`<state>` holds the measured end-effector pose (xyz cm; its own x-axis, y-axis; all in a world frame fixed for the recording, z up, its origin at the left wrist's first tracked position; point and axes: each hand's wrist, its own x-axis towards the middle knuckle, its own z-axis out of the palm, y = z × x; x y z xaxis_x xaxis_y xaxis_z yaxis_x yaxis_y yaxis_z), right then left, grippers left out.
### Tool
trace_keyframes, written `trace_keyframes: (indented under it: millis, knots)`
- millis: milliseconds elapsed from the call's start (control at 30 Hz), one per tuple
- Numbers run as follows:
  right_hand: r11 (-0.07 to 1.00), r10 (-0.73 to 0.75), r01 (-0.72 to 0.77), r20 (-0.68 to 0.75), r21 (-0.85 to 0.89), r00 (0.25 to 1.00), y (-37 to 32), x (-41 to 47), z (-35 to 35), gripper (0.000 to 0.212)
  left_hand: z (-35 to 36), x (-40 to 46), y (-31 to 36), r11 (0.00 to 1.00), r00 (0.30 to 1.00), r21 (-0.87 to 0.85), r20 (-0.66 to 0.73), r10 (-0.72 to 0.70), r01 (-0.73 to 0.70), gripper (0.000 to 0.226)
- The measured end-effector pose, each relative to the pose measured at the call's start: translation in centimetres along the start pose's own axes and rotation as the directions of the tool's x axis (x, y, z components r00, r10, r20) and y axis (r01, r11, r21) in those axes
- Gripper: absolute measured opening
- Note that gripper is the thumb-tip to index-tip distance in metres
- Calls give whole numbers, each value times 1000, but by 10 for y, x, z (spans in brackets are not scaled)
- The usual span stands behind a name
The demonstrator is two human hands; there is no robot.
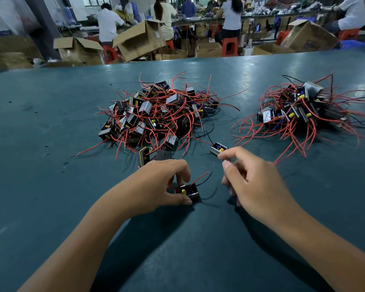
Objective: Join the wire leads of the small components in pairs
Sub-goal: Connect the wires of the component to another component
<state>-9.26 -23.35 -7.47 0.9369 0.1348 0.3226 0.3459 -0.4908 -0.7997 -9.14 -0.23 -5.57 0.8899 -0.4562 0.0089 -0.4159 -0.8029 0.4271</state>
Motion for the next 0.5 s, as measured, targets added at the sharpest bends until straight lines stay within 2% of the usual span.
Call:
trace_keyframes:
  millis: [133,233,300,367,433,500]
  knots:
    - [962,149,-197,241,191,959,1,-2,5,29,-1,-2,-1,1000,1000,-22,24,2,-1,32]
    - [934,199,-270,285,235,937,2,-1,5,31,-2,-2,-2,1000,1000,-12,-2,19,-19,34]
    - [922,228,-305,305,237,925,1,0,4,31,2,0,2,998,994,-31,-102,47,-50,40]
    - [911,244,-332,330,245,912,-2,0,5,33,7,2,7,992,978,-83,-191,80,-97,24]
    - [883,265,-373,354,285,897,-5,1,6,36,12,5,10,985,970,-120,-225,95,-124,6]
    - [849,273,-400,361,346,892,-7,2,4,37,16,6,9,983,971,-145,-226,77,-112,5]
